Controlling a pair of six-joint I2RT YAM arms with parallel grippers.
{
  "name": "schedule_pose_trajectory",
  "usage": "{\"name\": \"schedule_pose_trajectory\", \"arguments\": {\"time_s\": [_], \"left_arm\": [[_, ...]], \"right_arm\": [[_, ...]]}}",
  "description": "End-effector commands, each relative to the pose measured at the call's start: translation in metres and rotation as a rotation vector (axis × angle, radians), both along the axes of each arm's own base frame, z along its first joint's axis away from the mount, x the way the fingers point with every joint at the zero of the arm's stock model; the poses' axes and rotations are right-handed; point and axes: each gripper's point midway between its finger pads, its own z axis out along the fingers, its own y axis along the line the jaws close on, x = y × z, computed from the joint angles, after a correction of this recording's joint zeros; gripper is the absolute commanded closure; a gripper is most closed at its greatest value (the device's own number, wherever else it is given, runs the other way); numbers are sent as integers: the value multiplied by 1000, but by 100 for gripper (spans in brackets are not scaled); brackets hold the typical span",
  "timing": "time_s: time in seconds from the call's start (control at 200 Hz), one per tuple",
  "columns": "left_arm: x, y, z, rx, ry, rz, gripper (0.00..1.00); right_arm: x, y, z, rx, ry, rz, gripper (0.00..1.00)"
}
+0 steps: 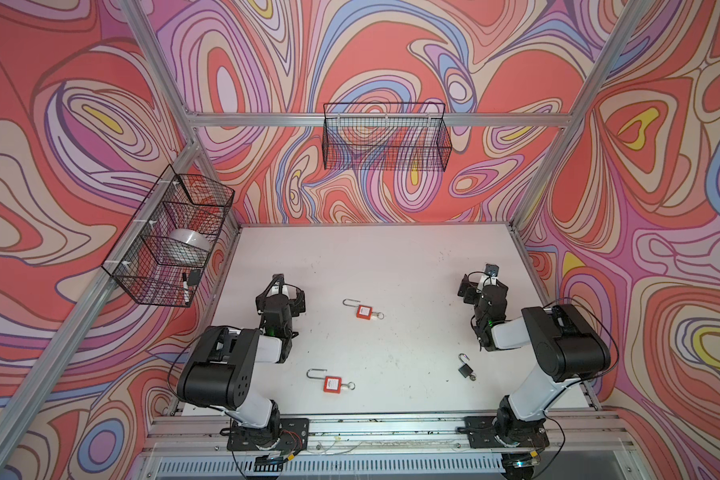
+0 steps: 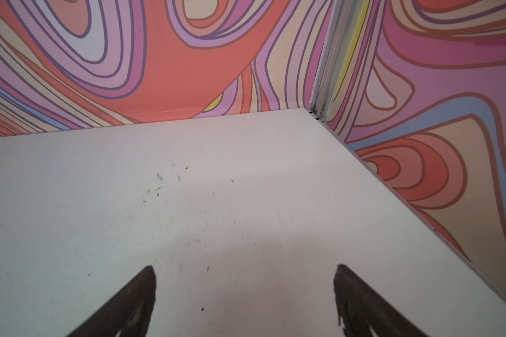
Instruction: Lock with the key
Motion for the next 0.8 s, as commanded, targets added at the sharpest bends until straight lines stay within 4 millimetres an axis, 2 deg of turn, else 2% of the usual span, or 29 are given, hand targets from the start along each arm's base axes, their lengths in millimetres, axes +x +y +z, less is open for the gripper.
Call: {"name": "schedule_pose_trajectory", "arguments": {"time_s": [0.0, 0.11, 0.165, 0.285, 0.366, 0.496, 0.576, 0.671, 0.796], "left_arm": [[3, 1, 5, -10, -14, 2, 0], [3, 1, 5, -10, -11, 1, 0], [3, 1, 5, -11, -14, 2, 0], [1, 1, 9, -5, -31, 2, 0], [-4, 2, 14, -6, -40, 17, 0], [-11, -2, 27, 44, -87, 30, 0], [-10, -10, 38, 102, -68, 21, 0], [-9, -22, 53, 138, -51, -6, 0], [-17, -27, 69, 65, -37, -13, 0]], "right_arm": [[0, 0, 0, 0, 4, 2, 2], [0, 0, 1, -3, -1, 8, 2], [0, 14, 2, -14, -5, 93, 2], [-12, 29, 14, -39, -62, 184, 2], [-19, 48, 28, -90, -78, 251, 2], [-27, 106, 47, -229, -41, 441, 2], [-39, 148, 58, -241, -39, 608, 2], [-64, 204, 64, -270, -35, 852, 2], [-105, 271, 57, -325, 29, 1126, 1]]}}
